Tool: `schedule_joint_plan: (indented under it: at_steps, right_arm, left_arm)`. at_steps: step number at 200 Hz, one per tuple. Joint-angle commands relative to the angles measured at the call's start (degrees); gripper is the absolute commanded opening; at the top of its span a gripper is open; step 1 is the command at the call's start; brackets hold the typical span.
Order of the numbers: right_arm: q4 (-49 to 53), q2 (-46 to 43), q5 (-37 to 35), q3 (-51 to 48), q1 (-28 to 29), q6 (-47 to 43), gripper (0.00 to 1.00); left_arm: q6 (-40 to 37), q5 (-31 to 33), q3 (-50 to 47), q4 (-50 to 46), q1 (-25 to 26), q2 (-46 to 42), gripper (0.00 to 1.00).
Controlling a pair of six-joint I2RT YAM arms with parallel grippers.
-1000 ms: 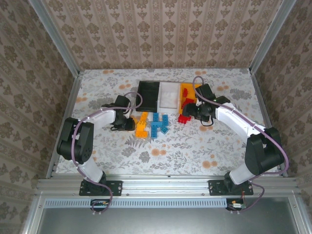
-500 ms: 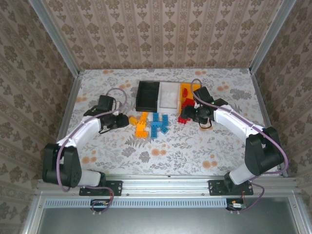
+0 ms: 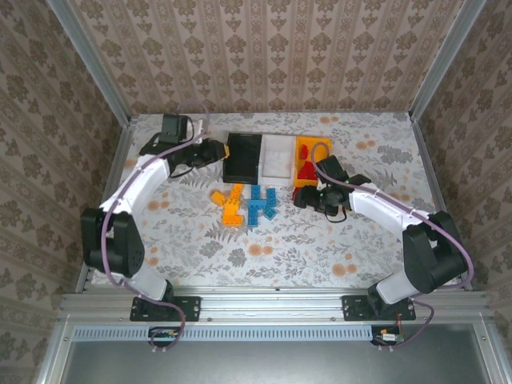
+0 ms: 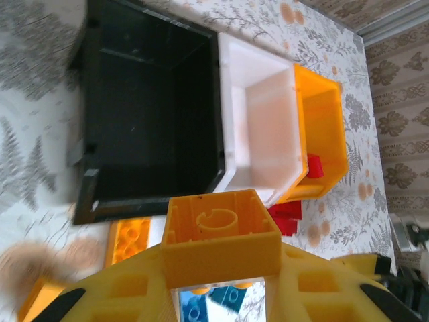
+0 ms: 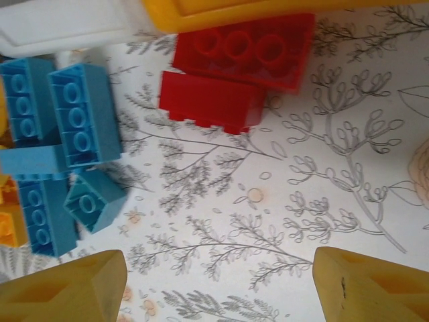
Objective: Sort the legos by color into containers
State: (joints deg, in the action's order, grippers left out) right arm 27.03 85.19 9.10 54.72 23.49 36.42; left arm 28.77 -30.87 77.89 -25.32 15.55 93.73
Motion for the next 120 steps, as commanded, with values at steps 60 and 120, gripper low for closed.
schedule_joint_plan:
  at_steps: [60,120]
  right_arm:
    - [-1.13,-4.61,1.36,-4.84,1.69,1.46,0.75]
    - [-1.98,-3.29,1.13,-5.25,3.67,2.51,0.75]
  left_arm:
    - [-7.28,6.78,15.82,-9.58,5.66,18.85,0.31]
    - [-9.17,8.81,20.46,-13.34,6.88,25.15,0.37]
